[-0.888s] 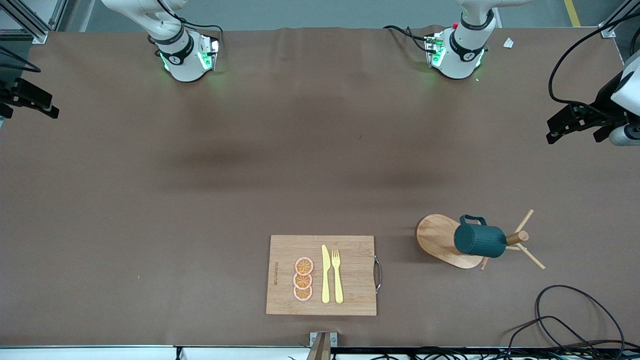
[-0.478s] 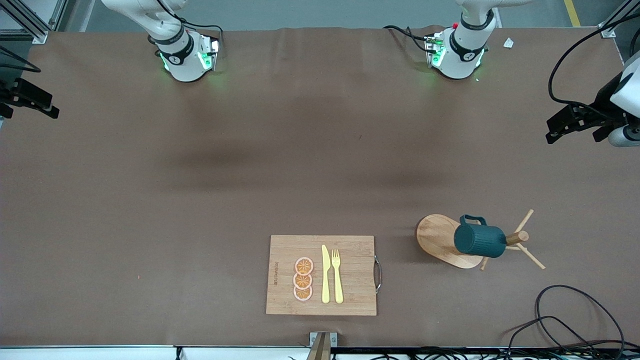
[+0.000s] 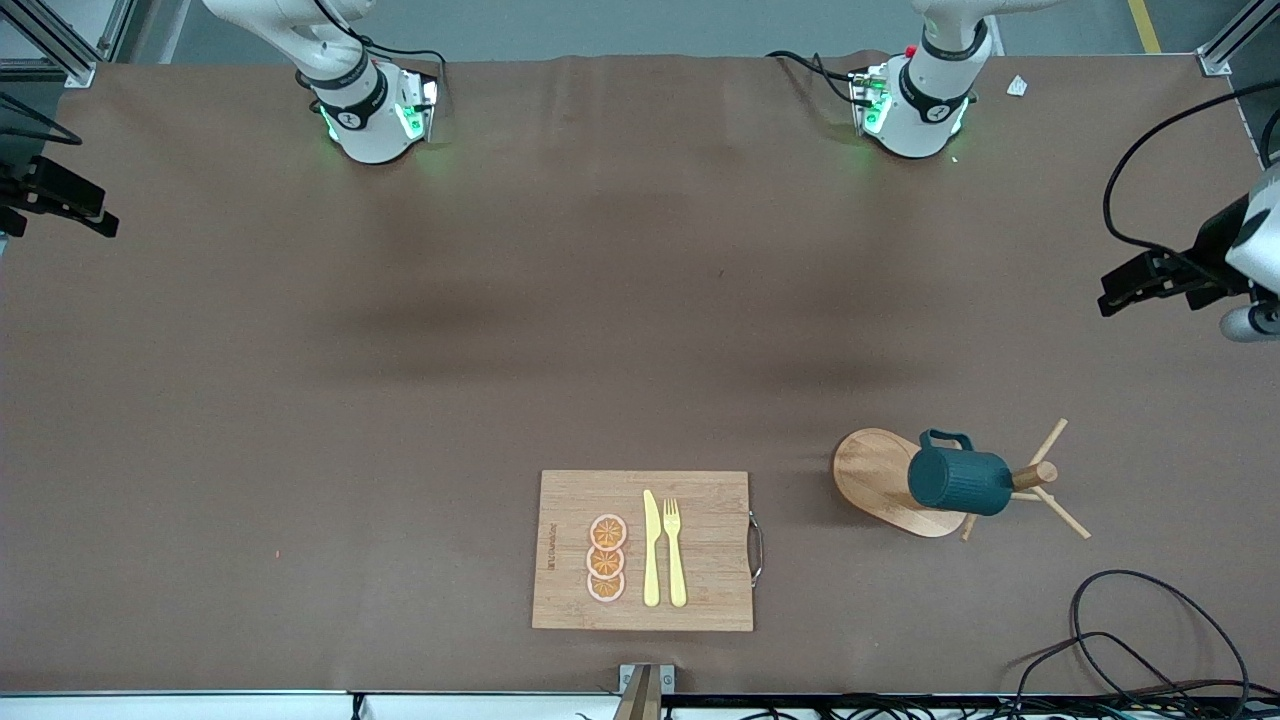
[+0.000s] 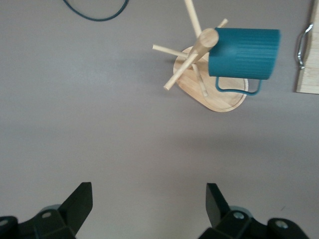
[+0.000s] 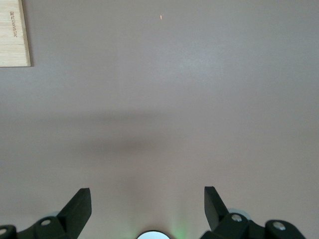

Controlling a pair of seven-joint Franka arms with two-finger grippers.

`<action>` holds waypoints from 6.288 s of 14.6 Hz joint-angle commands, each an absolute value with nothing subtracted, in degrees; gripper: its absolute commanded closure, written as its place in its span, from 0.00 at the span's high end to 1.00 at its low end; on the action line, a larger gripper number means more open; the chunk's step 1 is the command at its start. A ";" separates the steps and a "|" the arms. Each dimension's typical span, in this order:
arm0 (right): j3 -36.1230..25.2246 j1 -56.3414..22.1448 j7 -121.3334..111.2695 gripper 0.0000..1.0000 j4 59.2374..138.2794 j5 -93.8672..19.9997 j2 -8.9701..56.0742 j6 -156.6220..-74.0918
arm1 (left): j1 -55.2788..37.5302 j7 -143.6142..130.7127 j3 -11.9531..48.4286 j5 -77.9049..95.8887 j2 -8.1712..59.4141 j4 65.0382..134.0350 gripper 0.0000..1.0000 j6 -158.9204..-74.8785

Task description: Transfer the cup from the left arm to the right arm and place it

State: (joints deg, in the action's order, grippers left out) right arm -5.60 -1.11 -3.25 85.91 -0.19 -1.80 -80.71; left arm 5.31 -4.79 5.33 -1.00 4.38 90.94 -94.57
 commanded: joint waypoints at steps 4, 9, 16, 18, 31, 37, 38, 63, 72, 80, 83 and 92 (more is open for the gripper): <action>-5.19 -0.44 -4.04 1.00 87.10 -0.97 -2.90 -81.12 | 4.49 -31.33 5.89 0.53 16.41 76.31 1.00 -94.31; -5.19 -0.35 -3.96 1.00 87.10 -0.97 -2.90 -81.21 | 4.31 -57.69 7.29 5.52 24.16 74.27 1.00 -103.78; -5.19 -0.35 -3.96 1.00 87.10 -0.97 -2.99 -81.21 | 3.87 -79.96 11.95 6.67 30.31 74.09 1.00 -111.53; -5.27 -0.35 -3.96 1.00 87.10 -0.97 -2.99 -81.21 | 3.87 -81.21 11.60 10.01 31.72 73.65 1.00 -111.80; -5.27 -0.44 -3.96 1.00 87.19 -1.05 -2.90 -81.39 | 3.96 -83.94 11.60 14.06 36.30 74.09 0.96 -111.80; -5.19 -0.35 -3.96 1.00 87.19 -0.97 -2.90 -81.30 | 3.96 -82.71 11.69 15.12 36.12 74.00 0.53 -111.80; -5.19 -0.35 -3.96 1.00 87.19 -1.05 -2.90 -81.30 | 3.87 -82.62 11.78 15.12 35.95 73.92 0.53 -111.80; -5.27 2.20 -4.57 1.00 89.65 -0.53 4.30 -88.85 | -31.35 -92.99 17.75 -21.58 26.97 74.70 0.49 -116.18; -5.19 2.02 -4.39 1.00 91.23 -0.97 5.89 -90.62 | -51.75 -109.58 17.40 -68.95 43.75 74.88 0.47 -119.36; -5.19 2.11 -1.94 1.00 92.20 -0.88 5.89 -91.06 | -60.20 -120.32 16.96 -97.45 56.68 75.85 0.42 -109.53; -5.27 3.07 -2.20 1.00 91.41 -0.53 6.76 -91.23 | -61.52 -121.98 16.96 -101.85 60.20 75.50 0.39 -104.25; -4.92 0.88 6.48 1.00 90.53 1.94 6.94 -91.14 | -63.54 -132.97 16.96 -102.31 64.25 75.67 0.44 -100.90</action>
State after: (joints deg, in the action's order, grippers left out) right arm -5.11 1.48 2.25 90.98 1.21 6.68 -91.33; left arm -62.37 -131.36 17.52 -101.48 63.25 76.74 -102.28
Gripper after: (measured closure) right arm 0.000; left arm 0.167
